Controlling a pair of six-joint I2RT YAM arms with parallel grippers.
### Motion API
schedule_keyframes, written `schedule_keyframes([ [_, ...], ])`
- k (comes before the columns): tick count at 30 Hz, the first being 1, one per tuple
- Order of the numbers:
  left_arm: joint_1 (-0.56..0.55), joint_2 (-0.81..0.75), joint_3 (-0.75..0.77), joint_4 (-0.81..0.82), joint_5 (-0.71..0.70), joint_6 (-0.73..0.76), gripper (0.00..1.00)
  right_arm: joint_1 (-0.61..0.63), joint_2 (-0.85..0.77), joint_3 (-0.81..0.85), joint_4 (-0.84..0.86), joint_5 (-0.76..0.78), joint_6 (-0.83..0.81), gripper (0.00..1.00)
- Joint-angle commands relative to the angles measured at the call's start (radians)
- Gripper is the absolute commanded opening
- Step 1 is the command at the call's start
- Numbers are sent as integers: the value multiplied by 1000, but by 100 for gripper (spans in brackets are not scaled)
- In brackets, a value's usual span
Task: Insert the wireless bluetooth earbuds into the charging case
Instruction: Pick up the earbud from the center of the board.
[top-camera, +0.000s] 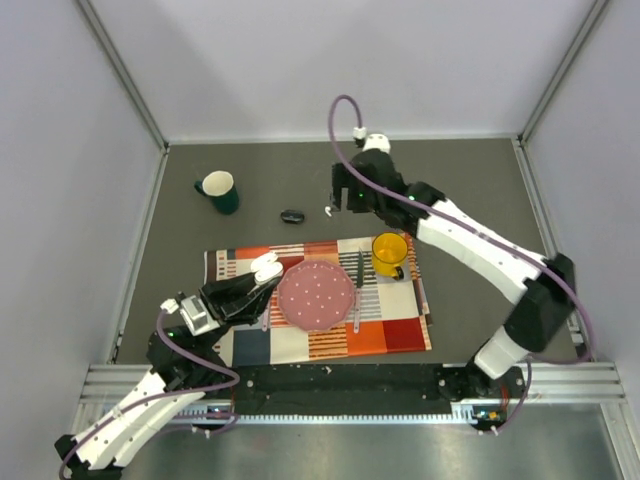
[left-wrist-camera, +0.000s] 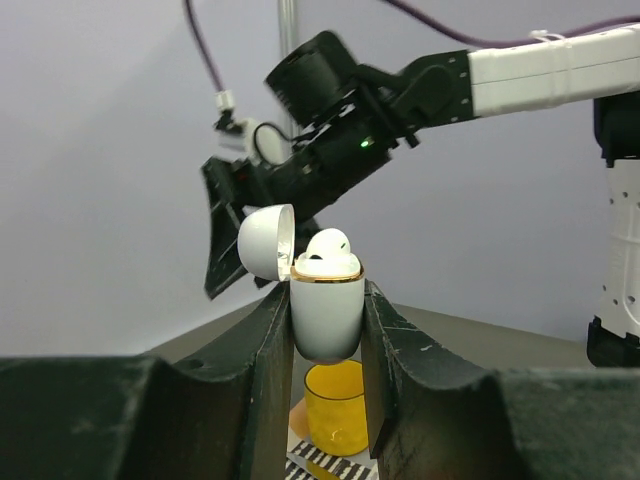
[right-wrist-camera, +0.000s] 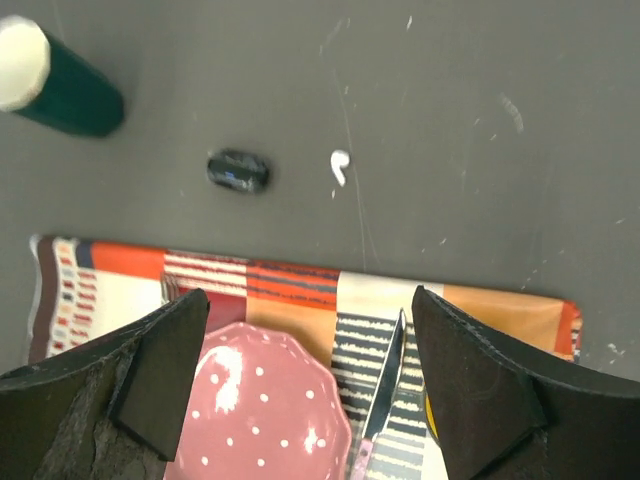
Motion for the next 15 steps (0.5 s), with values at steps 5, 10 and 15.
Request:
schedule_keyframes([
  [5, 1, -20, 51, -23, -2, 19, 0, -44, 289, 215, -150, -136, -34, 82],
  [10, 1, -49, 53, -37, -10, 30, 0, -45, 434, 333, -181, -161, -51, 82],
  [15, 1, -62, 65, -63, -11, 36, 0, -56, 536, 437, -211, -162, -57, 77],
])
